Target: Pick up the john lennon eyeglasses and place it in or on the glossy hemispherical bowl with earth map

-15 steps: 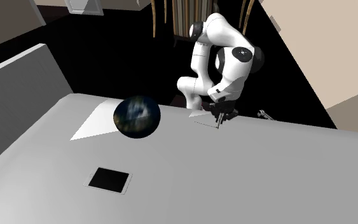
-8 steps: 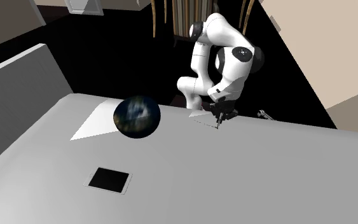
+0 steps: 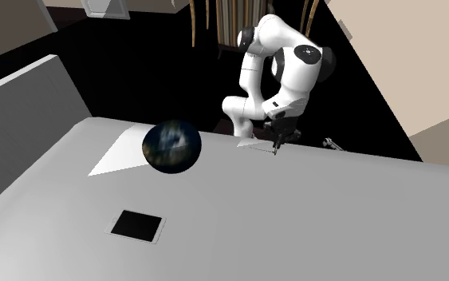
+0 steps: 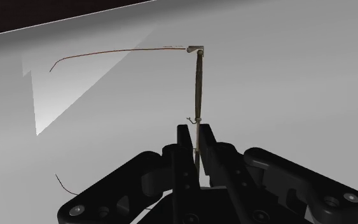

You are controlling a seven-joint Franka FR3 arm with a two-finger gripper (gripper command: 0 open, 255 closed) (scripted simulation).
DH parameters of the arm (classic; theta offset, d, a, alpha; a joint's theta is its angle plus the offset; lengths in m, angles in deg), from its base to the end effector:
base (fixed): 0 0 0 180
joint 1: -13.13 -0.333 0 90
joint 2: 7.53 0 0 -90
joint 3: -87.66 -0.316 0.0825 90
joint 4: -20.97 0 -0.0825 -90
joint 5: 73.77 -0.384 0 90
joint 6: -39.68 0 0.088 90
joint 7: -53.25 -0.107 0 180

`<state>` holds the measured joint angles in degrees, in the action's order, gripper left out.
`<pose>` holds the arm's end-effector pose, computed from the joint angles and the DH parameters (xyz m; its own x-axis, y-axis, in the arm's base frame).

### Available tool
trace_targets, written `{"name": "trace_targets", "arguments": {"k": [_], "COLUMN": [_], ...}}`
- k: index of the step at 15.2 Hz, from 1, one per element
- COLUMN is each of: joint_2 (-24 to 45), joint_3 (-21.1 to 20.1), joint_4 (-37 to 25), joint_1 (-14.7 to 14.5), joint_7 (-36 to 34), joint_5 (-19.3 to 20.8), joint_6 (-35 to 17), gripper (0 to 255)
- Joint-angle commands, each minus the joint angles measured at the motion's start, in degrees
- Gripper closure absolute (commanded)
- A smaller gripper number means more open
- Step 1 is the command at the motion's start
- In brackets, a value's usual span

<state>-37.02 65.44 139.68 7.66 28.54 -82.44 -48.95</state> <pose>0.3290 0.2299 0.6091 0.9997 0.0016 -0.0234 0.0028 -0.9987 0.0504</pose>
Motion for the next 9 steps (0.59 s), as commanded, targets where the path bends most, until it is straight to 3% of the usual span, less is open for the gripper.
{"name": "trace_targets", "arguments": {"k": [1, 9], "joint_2": [0.2, 2.2], "joint_3": [0.1, 0.4], "joint_4": [-1.7, -9.6], "joint_1": [0.1, 0.5], "joint_7": [-0.1, -0.5], "joint_5": [0.1, 0.9], "joint_6": [1.5, 7.5], "gripper": [255, 255]}}
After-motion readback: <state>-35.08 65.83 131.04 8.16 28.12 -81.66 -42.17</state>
